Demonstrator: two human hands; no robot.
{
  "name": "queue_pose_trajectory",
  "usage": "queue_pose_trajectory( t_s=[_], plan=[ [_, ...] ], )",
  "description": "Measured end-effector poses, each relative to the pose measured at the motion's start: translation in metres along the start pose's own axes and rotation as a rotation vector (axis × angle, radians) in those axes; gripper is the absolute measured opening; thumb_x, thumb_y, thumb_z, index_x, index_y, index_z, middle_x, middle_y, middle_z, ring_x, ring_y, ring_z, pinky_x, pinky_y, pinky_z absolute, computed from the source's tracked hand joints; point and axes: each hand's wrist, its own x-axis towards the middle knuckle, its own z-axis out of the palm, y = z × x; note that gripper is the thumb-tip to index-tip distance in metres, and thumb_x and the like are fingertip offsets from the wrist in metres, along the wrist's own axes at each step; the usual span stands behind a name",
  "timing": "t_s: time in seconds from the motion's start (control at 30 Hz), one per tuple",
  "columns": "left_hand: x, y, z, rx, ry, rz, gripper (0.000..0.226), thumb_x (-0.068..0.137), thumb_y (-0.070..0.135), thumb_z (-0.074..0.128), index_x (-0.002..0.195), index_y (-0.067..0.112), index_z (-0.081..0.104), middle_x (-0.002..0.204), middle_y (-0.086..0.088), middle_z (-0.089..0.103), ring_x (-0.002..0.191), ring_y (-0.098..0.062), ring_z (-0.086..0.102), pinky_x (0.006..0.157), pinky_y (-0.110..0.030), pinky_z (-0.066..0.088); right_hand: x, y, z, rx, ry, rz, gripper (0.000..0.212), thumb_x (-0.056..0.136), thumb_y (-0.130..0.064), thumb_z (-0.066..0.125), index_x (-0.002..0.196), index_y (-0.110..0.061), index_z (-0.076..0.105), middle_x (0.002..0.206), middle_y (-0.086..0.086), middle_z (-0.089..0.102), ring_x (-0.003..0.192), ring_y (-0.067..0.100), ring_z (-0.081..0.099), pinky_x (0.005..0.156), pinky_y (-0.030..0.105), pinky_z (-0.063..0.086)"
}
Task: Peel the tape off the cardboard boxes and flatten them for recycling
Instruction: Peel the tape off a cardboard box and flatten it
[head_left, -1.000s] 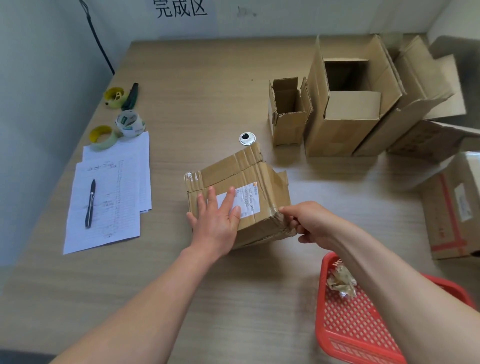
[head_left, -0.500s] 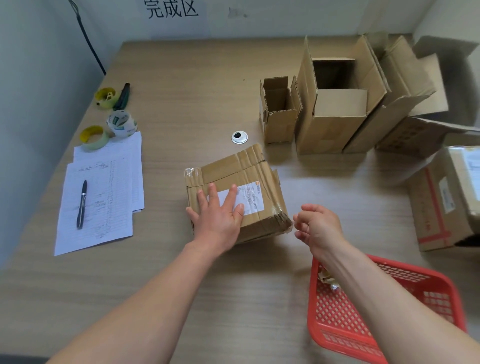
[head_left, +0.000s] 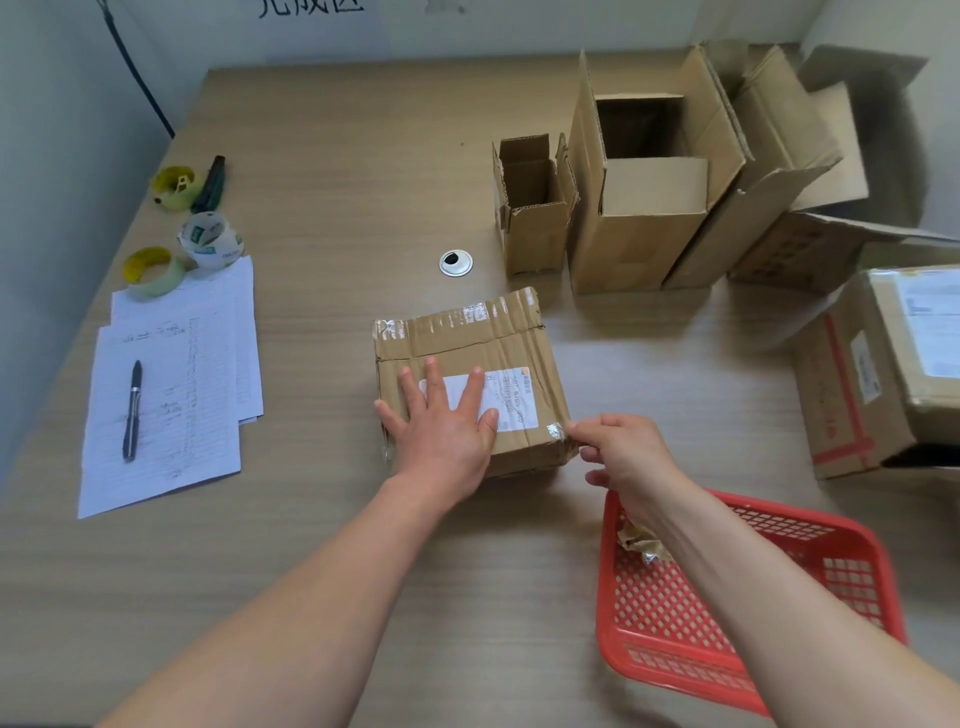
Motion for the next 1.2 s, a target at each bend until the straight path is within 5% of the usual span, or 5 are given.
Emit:
queue_pose_trajectory(
  t_s=[0.4,0.63,0.9,1.07,1.2],
  plan=[
    [0.000,0.000,0.000,0.003,-0.012,0.014,0.056,0.105,0.051,0.017,0.157,0.039,0.001,0.165,-0.015,-0.015,0.147,-0.044,-0.021,0.111,-0.072,-0.005,-0.001,0.032,-0.007,-0.720,0.264,-1.020,0.016,0.090,-0.016,0.069,0.079,-0.014,0.058,0.085,-0.004,0.054,0.067,0.016,0.051,0.054,0.037,0.047],
    [0.001,0.002,0.002,0.020,-0.010,0.029,0.057,0.104,0.052,0.017,0.157,0.039,0.000,0.164,-0.015,-0.016,0.147,-0.045,-0.021,0.110,-0.073,-0.005,-0.003,0.027,-0.006,-0.639,0.182,-0.795,0.035,0.086,-0.024,0.073,0.118,-0.019,0.061,0.105,-0.008,0.060,0.080,0.010,0.058,0.066,0.031,0.051],
    [0.002,0.003,0.001,0.007,-0.021,0.024,0.056,0.105,0.051,0.017,0.157,0.039,0.001,0.165,-0.014,-0.015,0.147,-0.044,-0.021,0.111,-0.072,-0.006,-0.003,0.021,-0.004,-0.695,0.098,-0.799,0.007,0.090,-0.011,0.068,0.085,-0.013,0.068,0.105,-0.005,0.060,0.095,0.012,0.058,0.078,0.026,0.046],
    [0.001,-0.009,-0.003,-0.064,-0.006,-0.008,0.055,0.104,0.051,0.018,0.157,0.040,0.005,0.166,-0.012,-0.010,0.149,-0.040,-0.017,0.112,-0.071,-0.005,-0.021,0.013,0.005,0.252,-0.085,-0.167,0.025,0.099,-0.003,0.052,0.076,-0.011,0.060,0.112,0.004,0.071,0.100,0.016,0.066,0.084,0.041,0.055],
    [-0.001,-0.022,-0.012,-0.208,0.029,-0.055,0.057,0.103,0.054,0.024,0.156,0.042,0.008,0.166,-0.007,-0.008,0.151,-0.036,-0.013,0.114,-0.070,0.002,-0.028,-0.003,0.027,0.550,-0.043,-0.136,0.032,0.097,0.004,0.045,0.071,-0.011,0.055,0.108,0.004,0.070,0.097,0.020,0.064,0.086,0.042,0.051]
  ],
)
